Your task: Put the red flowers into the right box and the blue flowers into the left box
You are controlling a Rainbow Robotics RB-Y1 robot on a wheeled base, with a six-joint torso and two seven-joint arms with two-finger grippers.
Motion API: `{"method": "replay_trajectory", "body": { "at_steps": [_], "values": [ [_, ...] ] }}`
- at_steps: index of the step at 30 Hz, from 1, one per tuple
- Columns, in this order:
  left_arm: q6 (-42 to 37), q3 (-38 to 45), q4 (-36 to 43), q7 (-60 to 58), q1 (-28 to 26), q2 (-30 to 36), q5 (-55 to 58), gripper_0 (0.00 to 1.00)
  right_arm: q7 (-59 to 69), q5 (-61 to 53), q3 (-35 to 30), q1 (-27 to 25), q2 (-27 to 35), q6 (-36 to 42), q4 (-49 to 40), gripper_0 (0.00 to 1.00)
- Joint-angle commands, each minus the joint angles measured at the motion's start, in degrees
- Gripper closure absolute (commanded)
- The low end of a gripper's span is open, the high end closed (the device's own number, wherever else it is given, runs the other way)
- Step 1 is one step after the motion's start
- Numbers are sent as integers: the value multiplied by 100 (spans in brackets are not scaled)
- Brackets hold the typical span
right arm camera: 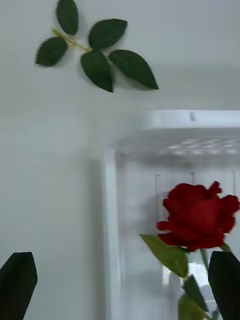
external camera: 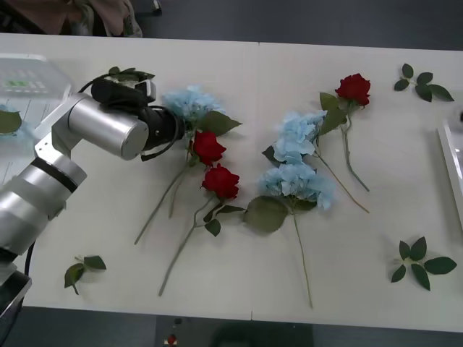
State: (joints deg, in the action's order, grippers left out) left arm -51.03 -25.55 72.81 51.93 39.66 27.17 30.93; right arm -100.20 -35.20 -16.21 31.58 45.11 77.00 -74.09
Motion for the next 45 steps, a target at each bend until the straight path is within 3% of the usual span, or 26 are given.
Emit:
{"method": "replay_trajectory", "body": {
  "at_steps": [1, 12, 22, 45],
  "values": [
    [41, 94, -346, 335, 569, -125, -70, 0, 572, -57, 250, 305, -389, -370, -150, 0],
    [41, -55, -979, 502, 1044, -265, -87, 0, 1301, 145, 1261, 437, -1048, -1969, 245, 0],
    [49, -556, -1261, 555, 1255, -538, -140, 0, 1231, 417, 1999, 1237, -1532, -3498, 2012, 0],
    [49, -952, -1269, 960, 1246, -643, -720, 0, 1310, 997, 2324, 1395, -1919, -3999, 2671, 0]
  ]
}}
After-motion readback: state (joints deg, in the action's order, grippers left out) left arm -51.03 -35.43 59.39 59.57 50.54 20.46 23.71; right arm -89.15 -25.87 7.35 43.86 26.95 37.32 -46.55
